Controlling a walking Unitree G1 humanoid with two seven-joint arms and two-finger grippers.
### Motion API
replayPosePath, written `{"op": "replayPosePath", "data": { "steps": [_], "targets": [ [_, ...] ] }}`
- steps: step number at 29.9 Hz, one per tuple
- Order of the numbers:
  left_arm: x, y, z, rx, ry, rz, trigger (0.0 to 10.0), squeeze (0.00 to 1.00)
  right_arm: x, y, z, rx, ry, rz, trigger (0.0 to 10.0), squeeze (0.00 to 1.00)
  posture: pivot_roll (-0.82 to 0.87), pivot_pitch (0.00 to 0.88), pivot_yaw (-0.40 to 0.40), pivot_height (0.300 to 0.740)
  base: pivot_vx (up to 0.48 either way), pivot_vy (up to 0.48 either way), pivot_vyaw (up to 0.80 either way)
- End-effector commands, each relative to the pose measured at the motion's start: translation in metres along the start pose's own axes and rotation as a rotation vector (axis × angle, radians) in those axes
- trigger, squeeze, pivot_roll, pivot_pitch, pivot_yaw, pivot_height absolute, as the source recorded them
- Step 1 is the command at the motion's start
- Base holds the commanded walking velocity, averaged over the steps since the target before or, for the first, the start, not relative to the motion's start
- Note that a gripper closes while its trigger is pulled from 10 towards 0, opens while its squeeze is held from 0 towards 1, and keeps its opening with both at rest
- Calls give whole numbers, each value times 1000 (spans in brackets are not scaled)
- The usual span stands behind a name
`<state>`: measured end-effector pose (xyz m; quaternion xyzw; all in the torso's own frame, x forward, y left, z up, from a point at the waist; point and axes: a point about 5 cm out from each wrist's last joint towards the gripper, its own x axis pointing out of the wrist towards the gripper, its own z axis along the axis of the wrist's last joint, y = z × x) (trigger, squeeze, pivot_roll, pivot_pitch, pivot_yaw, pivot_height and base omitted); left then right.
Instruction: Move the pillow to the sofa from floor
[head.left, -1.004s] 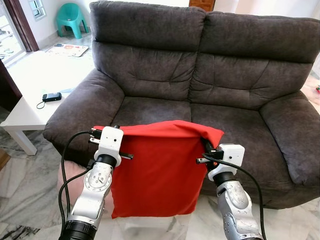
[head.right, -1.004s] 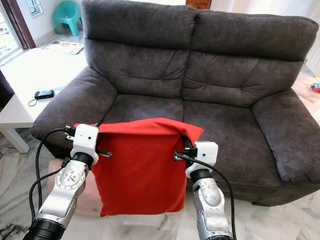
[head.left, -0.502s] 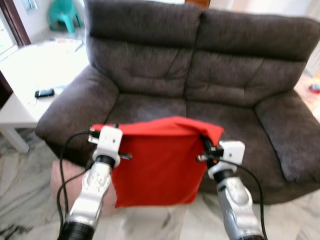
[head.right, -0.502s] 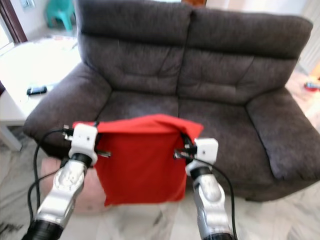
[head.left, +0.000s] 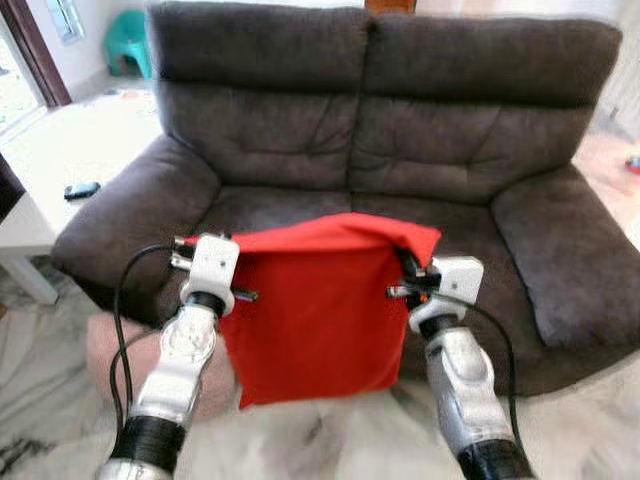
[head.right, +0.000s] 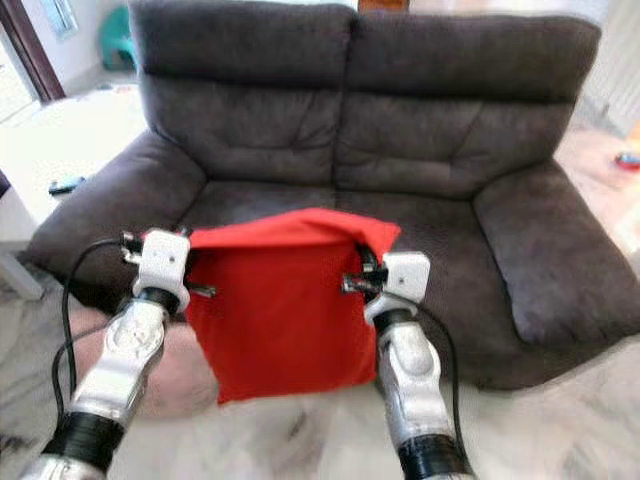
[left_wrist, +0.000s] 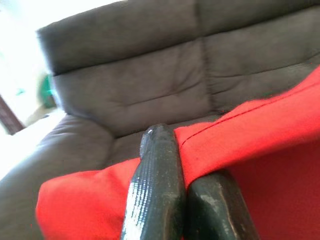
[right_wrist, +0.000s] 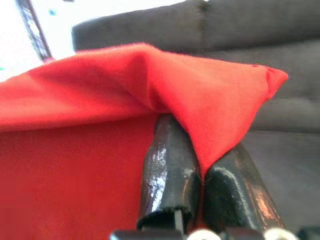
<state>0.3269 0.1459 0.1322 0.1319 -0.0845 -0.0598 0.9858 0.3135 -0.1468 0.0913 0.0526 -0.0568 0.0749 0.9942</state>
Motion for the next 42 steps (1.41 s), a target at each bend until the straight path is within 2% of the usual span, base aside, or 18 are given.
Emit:
{"op": "replayPosePath", "data": {
  "steps": [1, 10, 18, 27, 33, 42],
  "targets": [
    [6, 31, 17, 16, -91, 114, 10000, 0, 4, -18, 14, 20, -79, -116, 10000, 0, 92, 0, -1, 740, 0, -266, 0],
    [9, 37, 15, 12, -105, 160, 10000, 0, 8, -22, 19, 1, -96, -97, 10000, 0, 87, 0, -46, 740, 0, -262, 0],
    [4, 30, 9, 14, -103, 137, 10000, 0, 6, -28, 20, -8, -98, -110, 10000, 0, 84, 0, -54, 740, 0, -259, 0],
    [-4, 27, 7, 23, -101, 106, 10000, 0, -10, -20, 6, 10, -72, -115, 10000, 0, 65, 0, -17, 740, 0, -260, 0],
    [2, 20, 11, 28, -114, 56, 10000, 0, -14, -23, 6, 8, -72, -137, 10000, 0, 40, 0, 2, 740, 0, -259, 0],
    [2, 24, 11, 33, -118, 55, 10000, 0, -19, -22, 5, 5, -65, -138, 10000, 0, 33, 0, -6, 740, 0, -250, 0]
  ]
}}
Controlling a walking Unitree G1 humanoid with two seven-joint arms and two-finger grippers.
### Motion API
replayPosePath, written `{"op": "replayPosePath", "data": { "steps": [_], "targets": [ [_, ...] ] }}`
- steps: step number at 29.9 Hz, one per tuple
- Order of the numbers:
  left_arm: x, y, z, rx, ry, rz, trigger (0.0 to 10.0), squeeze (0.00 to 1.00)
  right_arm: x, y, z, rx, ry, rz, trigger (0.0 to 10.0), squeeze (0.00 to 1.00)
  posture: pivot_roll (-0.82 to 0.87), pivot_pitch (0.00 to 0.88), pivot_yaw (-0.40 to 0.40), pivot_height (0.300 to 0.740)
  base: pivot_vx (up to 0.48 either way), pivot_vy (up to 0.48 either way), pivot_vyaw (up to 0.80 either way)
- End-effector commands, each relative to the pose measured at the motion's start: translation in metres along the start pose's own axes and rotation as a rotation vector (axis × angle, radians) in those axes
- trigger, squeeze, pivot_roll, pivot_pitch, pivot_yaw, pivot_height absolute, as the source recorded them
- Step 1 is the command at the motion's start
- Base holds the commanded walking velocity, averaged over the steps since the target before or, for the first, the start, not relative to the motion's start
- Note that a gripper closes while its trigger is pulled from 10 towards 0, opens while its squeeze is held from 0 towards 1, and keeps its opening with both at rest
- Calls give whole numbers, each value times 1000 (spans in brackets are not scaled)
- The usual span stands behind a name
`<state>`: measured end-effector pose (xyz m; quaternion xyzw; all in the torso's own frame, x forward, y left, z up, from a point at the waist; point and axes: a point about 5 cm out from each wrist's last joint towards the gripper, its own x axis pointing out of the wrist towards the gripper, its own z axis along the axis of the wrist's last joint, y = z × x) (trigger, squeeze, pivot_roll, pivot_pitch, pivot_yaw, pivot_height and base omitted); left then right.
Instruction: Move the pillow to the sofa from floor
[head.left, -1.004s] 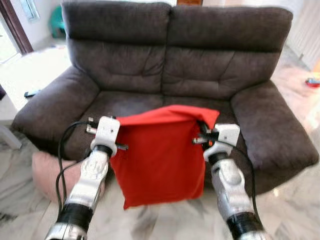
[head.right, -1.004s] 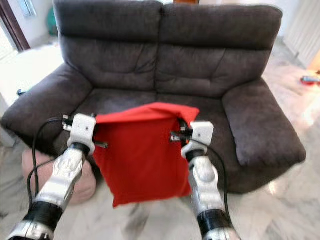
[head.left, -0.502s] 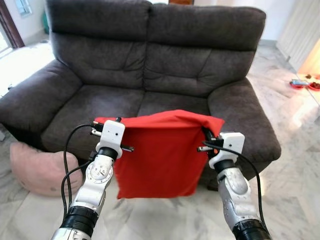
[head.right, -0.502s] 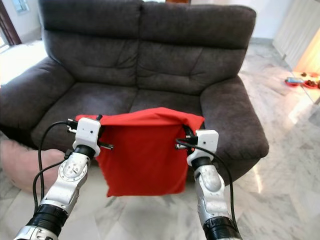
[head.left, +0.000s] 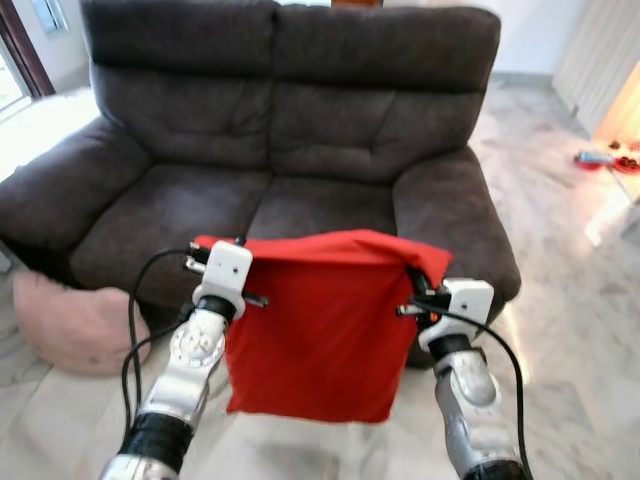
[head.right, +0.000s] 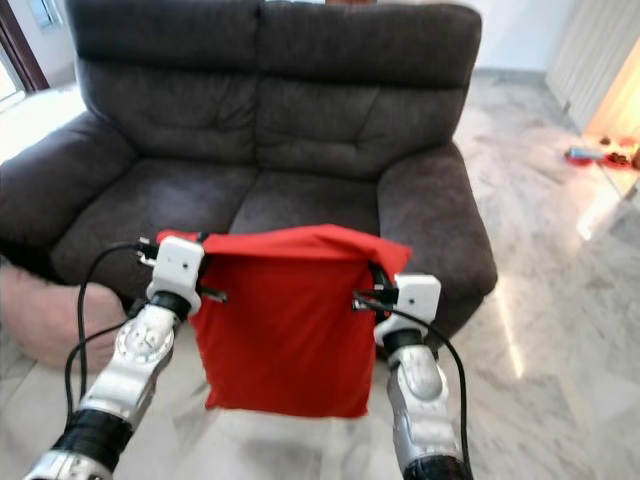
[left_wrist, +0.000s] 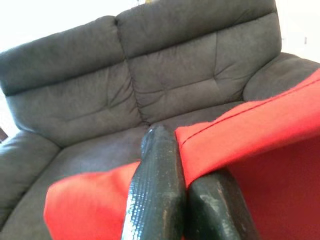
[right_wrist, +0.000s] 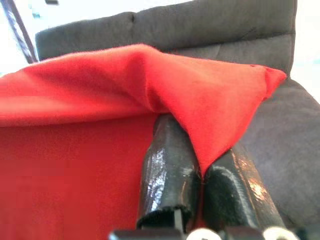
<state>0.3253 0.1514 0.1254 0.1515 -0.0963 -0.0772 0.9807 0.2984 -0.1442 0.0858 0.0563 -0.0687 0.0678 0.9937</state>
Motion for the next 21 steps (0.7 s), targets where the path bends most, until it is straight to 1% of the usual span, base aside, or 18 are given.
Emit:
{"op": "replayPosePath", "data": {
  "steps": [1, 6, 9, 11, 13, 18, 21],
  "targets": [
    [5, 22, 19, -3, -92, 94, 10000, 0, -4, -26, 9, -2, -40, -124, 10000, 0, 34, 0, -7, 740, 0, -247, 0],
    [1, 21, 19, -3, -95, 95, 10000, 0, -7, -26, 8, -3, -27, -115, 10000, 0, 45, 0, -14, 740, 0, 0, 0],
    [0, 20, 18, -3, -91, 96, 10000, 0, -5, -25, 8, -1, -26, -113, 10000, 0, 49, 0, -23, 740, 0, 0, 0],
    [1, 19, 18, -12, -87, 82, 10000, 0, -4, -24, 10, 0, -28, -106, 10000, 0, 50, 0, -25, 740, 0, 0, 0],
    [0, 17, 18, -41, -93, 81, 10000, 0, -3, -22, 9, -2, -26, -96, 10000, 0, 53, 0, -28, 740, 0, 0, 0],
    [-5, 11, 18, -57, -96, 72, 10000, 0, -5, -20, 8, 1, -20, -92, 10000, 0, 52, 0, -30, 740, 0, 0, 0],
    [-4, 10, 19, -62, -95, 68, 10000, 0, -4, -19, 8, 4, -20, -90, 10000, 0, 55, 0, -32, 740, 0, 0, 0]
  ]
}}
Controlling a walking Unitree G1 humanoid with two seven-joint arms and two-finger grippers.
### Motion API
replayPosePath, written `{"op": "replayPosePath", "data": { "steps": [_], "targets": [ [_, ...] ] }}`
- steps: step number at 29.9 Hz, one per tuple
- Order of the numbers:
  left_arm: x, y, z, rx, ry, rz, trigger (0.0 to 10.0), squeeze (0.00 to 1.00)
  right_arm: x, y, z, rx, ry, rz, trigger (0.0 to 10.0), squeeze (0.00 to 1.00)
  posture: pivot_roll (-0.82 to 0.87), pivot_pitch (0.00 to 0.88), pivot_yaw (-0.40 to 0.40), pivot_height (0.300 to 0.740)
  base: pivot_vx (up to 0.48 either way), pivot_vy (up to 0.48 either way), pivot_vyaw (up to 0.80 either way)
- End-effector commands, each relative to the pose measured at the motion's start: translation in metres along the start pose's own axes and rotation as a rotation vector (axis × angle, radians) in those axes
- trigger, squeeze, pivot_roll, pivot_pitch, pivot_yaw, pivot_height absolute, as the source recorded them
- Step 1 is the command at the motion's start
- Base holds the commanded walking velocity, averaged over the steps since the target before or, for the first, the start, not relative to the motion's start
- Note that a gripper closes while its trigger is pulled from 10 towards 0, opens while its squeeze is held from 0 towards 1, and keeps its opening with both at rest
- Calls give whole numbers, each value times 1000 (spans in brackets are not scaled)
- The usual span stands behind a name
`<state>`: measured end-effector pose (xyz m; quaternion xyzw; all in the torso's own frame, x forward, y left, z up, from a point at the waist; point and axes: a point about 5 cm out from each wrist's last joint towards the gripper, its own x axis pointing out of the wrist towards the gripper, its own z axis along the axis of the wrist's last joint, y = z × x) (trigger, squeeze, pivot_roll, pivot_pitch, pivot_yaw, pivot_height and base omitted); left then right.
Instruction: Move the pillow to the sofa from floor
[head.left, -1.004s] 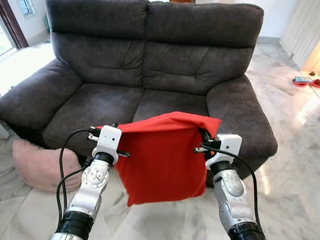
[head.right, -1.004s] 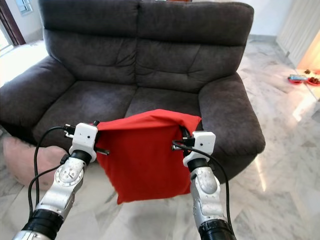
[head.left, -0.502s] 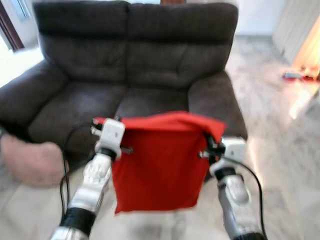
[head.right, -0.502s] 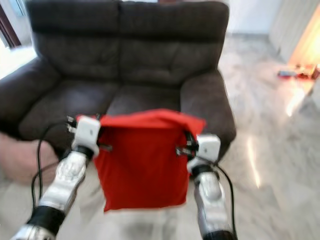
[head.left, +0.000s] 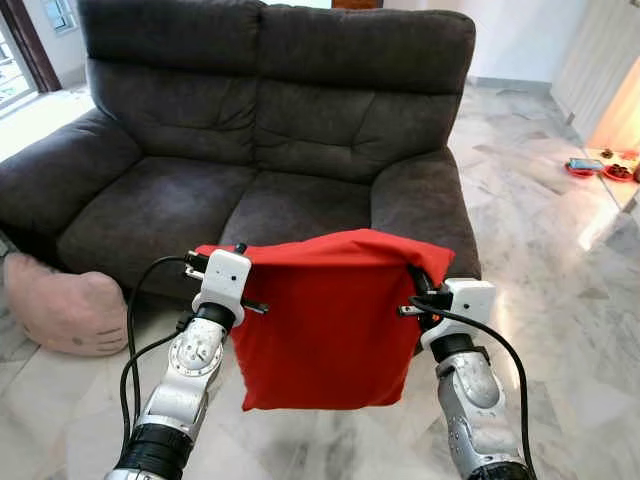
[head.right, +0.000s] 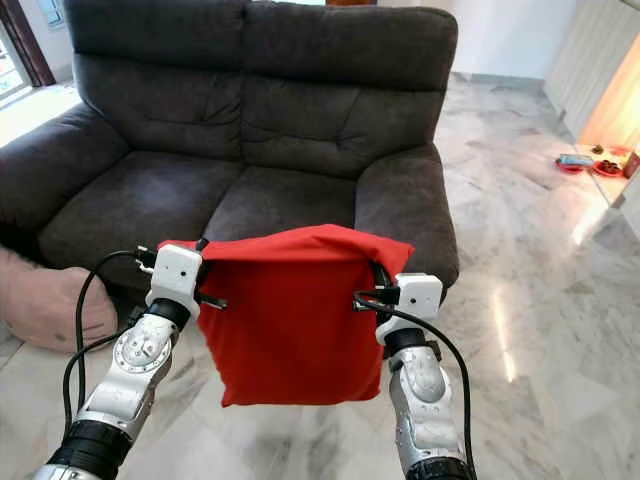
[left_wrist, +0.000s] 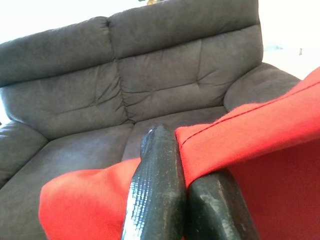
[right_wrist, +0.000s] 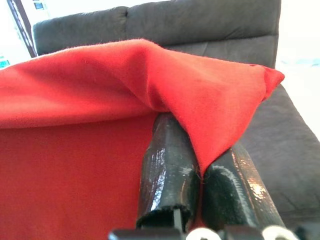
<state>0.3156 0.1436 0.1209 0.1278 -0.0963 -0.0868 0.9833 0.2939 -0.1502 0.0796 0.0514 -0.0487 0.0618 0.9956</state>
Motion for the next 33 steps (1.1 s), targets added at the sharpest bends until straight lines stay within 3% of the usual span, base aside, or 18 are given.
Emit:
{"op": "replayPosePath", "data": {
  "steps": [1, 18, 27, 33],
  "targets": [
    [5, 18, 22, -12, -100, 79, 10000, 0, 2, -13, 14, 15, -61, -73, 10000, 0, 56, 0, -34, 740, 0, 0, 0],
    [13, 18, 40, 5, -158, 78, 10000, 0, 12, -5, 30, 30, -134, -57, 10000, 0, 63, 0, -36, 740, 256, 0, 0],
    [14, 19, 42, 11, -164, 81, 10000, 0, 14, -6, 30, 40, -116, -56, 10000, 0, 62, 0, -42, 740, 352, 0, 0],
    [14, 19, 43, 7, -166, 83, 10000, 0, 14, -6, 31, 36, -122, -52, 10000, 0, 61, 0, -45, 740, 354, 0, -581]
  ]
}}
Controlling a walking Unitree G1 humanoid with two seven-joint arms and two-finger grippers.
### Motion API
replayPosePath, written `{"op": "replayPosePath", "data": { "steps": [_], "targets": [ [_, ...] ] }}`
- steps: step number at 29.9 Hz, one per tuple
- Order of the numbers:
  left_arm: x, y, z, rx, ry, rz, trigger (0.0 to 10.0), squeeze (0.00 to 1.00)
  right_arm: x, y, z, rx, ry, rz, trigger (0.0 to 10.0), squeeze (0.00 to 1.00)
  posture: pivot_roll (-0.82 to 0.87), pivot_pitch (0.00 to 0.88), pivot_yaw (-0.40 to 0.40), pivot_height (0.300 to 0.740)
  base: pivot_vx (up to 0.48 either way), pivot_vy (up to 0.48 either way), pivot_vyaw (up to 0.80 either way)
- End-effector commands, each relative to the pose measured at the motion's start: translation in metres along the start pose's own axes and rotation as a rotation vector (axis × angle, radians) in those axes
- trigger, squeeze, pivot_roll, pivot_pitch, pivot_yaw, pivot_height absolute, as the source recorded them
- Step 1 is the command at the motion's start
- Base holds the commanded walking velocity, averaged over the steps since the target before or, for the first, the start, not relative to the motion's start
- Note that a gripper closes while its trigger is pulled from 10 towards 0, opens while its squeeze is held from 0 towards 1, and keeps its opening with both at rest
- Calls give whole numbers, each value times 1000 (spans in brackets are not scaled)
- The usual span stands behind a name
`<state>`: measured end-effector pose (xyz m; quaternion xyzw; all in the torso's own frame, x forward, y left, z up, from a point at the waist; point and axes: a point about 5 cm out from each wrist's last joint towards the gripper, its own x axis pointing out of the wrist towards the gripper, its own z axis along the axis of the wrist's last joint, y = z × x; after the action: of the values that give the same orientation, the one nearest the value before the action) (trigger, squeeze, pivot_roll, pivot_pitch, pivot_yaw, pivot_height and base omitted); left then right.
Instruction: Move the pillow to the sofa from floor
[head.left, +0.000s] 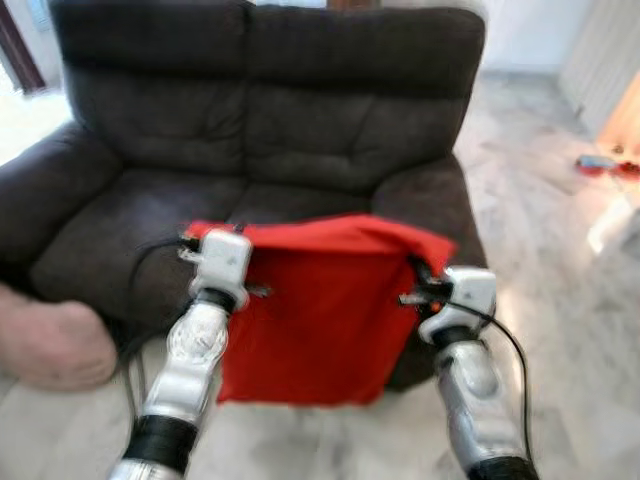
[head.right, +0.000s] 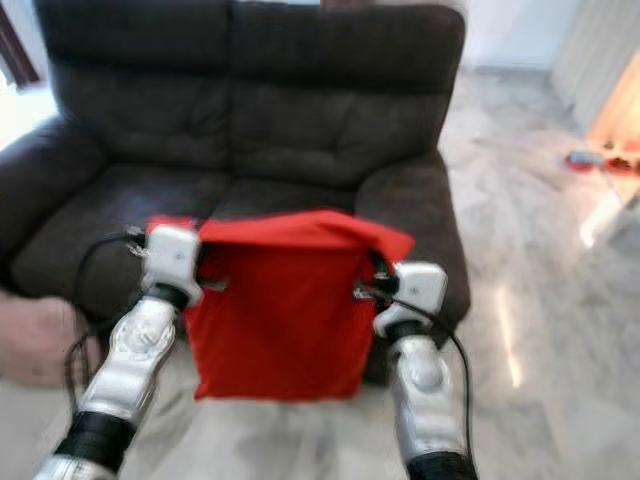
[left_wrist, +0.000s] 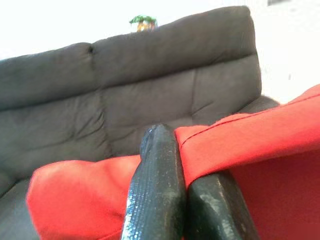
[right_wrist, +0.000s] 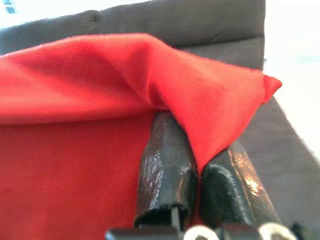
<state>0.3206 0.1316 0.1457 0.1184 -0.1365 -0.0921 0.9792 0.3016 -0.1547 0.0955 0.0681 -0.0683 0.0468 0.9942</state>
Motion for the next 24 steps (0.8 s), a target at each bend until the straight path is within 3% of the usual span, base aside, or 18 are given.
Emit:
{"op": "replayPosePath", "data": {
  "steps": [1, 10, 17, 21, 24],
  "targets": [
    [4, 23, 18, 22, -85, 81, 10000, 0, 6, -1, 15, 5, -81, -20, 10000, 0, 61, 0, -45, 740, 360, 0, 0],
    [4, 24, 22, 25, -98, 91, 10000, 0, 7, 4, 17, 8, -83, -2, 10000, 0, 65, 0, -52, 740, 360, 0, 0],
    [13, 33, 54, 46, -195, 124, 10000, 0, 12, 17, 41, 21, -166, 68, 10000, 0, 65, 0, -56, 740, 363, 0, 0],
    [22, 42, 91, 63, -310, 152, 10000, 0, 21, 35, 73, 38, -270, 166, 10000, 0, 68, 0, -60, 740, 352, 0, 0],
    [25, 44, 105, 74, -355, 157, 10000, 0, 24, 46, 85, 42, -306, 220, 10000, 0, 69, 0, -61, 740, 352, 0, 0]
  ]
}}
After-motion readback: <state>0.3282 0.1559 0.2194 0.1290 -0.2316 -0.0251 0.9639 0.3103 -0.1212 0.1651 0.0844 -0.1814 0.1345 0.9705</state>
